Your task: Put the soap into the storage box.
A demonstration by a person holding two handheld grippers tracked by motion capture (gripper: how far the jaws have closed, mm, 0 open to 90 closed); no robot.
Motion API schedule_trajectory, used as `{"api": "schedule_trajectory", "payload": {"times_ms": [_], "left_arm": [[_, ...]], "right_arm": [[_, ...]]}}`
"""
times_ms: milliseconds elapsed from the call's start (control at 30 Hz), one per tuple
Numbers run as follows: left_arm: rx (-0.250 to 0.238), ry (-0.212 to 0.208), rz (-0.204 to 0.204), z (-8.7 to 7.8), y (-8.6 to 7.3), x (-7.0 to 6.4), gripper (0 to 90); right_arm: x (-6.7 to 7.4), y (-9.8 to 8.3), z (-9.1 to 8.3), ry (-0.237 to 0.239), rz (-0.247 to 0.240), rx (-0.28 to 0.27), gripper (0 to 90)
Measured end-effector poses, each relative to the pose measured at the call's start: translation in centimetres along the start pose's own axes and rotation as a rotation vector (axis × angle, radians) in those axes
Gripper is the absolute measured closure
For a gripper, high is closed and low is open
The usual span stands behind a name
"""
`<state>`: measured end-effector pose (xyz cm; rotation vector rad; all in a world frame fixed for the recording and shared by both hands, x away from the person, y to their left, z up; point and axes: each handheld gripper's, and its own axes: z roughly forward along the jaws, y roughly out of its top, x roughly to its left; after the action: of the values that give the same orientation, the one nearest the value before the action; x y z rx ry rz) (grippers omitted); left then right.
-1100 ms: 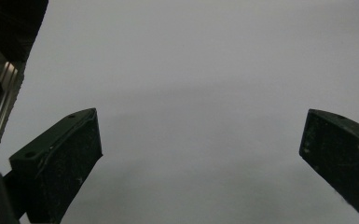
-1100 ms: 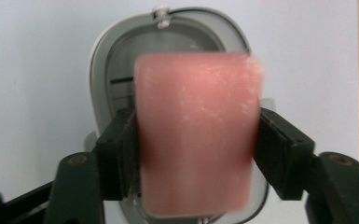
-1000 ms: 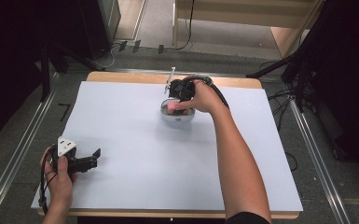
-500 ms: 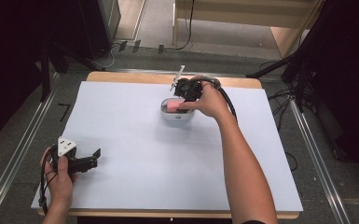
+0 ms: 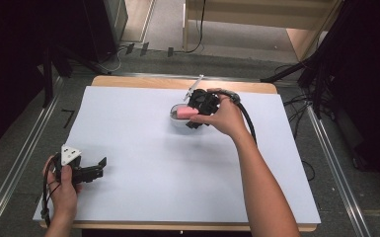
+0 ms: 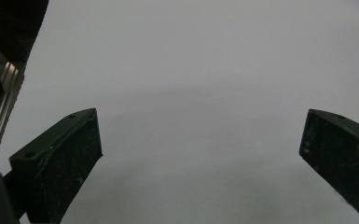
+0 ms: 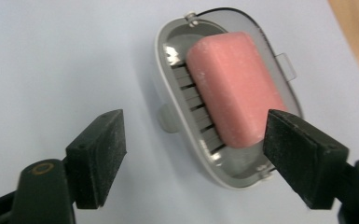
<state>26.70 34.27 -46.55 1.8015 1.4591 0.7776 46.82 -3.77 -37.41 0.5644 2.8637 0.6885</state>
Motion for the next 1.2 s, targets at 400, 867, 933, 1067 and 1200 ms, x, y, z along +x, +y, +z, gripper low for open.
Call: {"api": "schedule_trajectory", "payload": {"times_ms": [400,867,933,1067,1200], "left_arm": [[0.002,0.012,0.012,0.0,0.0,-0.1,0.0],[0.005,0.023,0.024,0.1,0.0,-0.3,0.0],[0.005,0.024,0.025,0.1,0.0,-0.3,0.0],[0.006,0.026,0.028,0.1,0.0,-0.4,0.0],[0.002,0.027,0.029,0.0,0.0,-0.4,0.0]], "right_arm": [[1.4,-3.1,-0.4,0.008,0.077,-0.048,13.4],[3.1,-6.9,-0.7,-0.012,0.094,-0.074,12.7],[3.6,-7.4,-0.6,-0.009,0.099,-0.074,12.1],[4.1,-8.1,-0.1,0.016,0.129,-0.083,11.8],[4.3,-8.5,0.5,0.054,0.144,-0.073,13.0]]}}
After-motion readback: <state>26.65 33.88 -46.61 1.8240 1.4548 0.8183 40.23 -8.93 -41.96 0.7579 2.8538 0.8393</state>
